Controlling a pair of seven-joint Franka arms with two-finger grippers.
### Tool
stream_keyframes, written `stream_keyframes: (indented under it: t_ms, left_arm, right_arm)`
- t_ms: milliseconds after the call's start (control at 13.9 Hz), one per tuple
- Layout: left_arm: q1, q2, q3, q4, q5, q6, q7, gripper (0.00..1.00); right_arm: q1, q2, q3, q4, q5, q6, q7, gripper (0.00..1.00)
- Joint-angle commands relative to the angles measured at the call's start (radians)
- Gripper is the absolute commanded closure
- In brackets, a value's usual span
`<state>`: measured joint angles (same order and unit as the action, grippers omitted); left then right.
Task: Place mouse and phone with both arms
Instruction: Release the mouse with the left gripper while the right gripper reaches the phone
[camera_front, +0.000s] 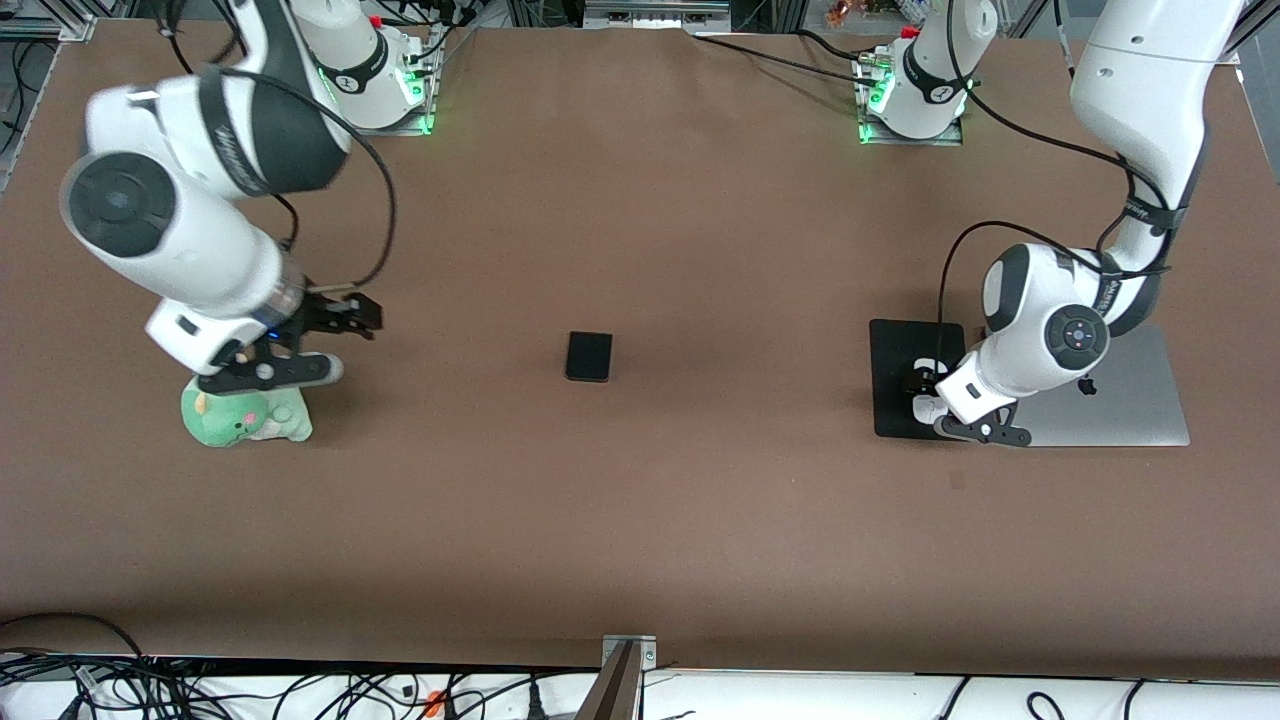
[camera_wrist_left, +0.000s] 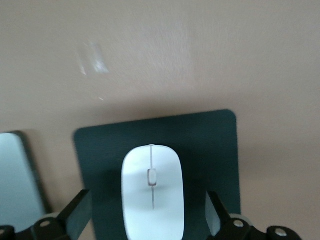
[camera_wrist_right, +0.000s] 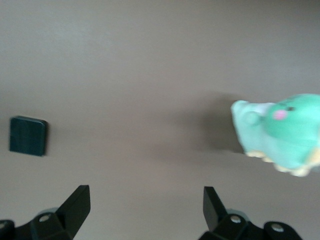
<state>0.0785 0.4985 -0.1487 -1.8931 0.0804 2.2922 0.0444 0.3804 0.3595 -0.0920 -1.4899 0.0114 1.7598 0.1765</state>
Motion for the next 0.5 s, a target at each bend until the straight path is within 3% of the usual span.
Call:
stream_keyframes:
  t_ms: [0, 431]
  left_arm:
    - [-0.003, -0.011, -0.011, 0.225, 0.027, -0.279, -0.001, 0.0]
    - [-0.002, -0.017, -0.012, 0.587, 0.025, -0.673, 0.0, 0.0]
  right_arm:
    - [0.027, 0.073, -0.006, 0.01, 0.106, 0.088, 0.101, 0.0]
    - [0.19, 0.228, -0.006, 0.008, 0.127, 0.335, 0.438, 0.0]
